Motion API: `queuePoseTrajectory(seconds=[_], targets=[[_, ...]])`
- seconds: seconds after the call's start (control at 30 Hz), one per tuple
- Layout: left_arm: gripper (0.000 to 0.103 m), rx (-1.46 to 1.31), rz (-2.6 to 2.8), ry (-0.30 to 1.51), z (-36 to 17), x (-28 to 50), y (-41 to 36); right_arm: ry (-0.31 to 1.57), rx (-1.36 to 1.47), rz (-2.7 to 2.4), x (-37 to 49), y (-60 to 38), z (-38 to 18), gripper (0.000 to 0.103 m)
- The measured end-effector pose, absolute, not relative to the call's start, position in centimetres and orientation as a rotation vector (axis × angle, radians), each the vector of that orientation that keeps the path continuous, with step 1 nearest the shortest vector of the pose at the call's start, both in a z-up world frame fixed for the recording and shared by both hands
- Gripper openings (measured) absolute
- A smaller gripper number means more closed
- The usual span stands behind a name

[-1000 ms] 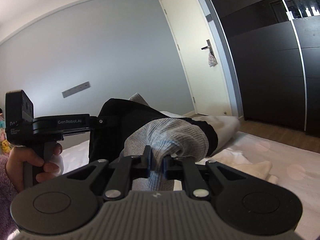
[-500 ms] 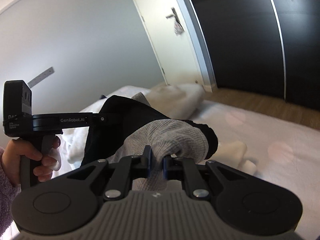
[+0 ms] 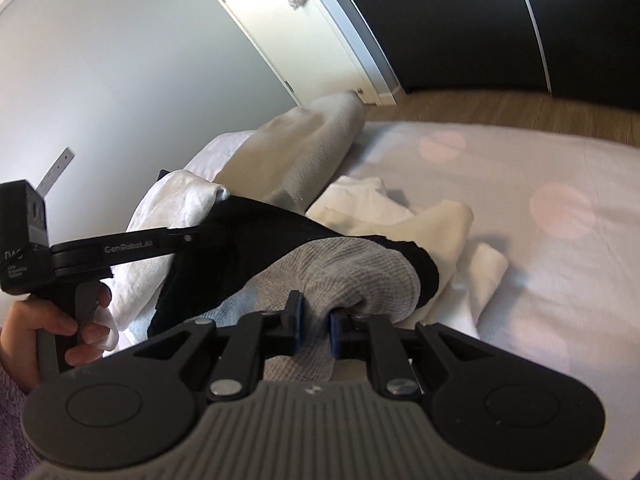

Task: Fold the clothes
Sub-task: 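Lift the folded grey shirt with both grippers and carry it to the clothes stack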

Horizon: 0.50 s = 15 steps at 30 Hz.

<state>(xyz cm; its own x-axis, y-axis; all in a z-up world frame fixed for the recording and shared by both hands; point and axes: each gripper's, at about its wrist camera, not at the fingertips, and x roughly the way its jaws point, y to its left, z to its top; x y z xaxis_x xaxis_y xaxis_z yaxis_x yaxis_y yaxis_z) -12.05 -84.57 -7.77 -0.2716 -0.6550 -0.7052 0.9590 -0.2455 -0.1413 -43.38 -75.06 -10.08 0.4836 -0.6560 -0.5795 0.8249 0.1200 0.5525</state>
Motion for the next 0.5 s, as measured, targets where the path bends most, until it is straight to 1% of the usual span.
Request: queuePoseTrajectory(seconds=[0.03, 0.07, 0.13, 0.27, 0.33, 0.43, 0.5], targets=[[0.022, 0.62, -1.754, 0.688, -7.5, -11.7, -84.4, 0.201, 0.982, -1.091, -43.8, -74.9, -10.2, 0.023], [0.022, 0.612, -1.742, 0.695, -7.2, -11.4, -84.3, 0.182, 1.009, -1.086, -44.1, -74.9, -10.4, 0.035], [0.023, 0.601, -1.724, 0.698, -6.6, -10.7, -83.8, 0.123, 1.088, -1.077, -45.1, -74.9, -11.0, 0.045], [0.024, 0.613, -1.704, 0.655, -5.5, -9.7, -81.8, -0.037, 1.281, -1.041, -47.4, -74.9, -12.6, 0.052], [0.024, 0.614, -1.696, 0.654, -5.2, -9.2, -80.5, -0.124, 1.39, -1.03, -48.7, -75.0, -13.8, 0.052], [0.024, 0.613, -1.693, 0.685, -5.3, -8.5, -78.7, -0.216, 1.482, -1.016, -50.0, -75.3, -15.0, 0.052], [0.024, 0.642, -1.699, 0.698, -5.6, -8.5, -77.6, -0.232, 1.522, -1.008, -50.4, -75.5, -15.4, 0.052]])
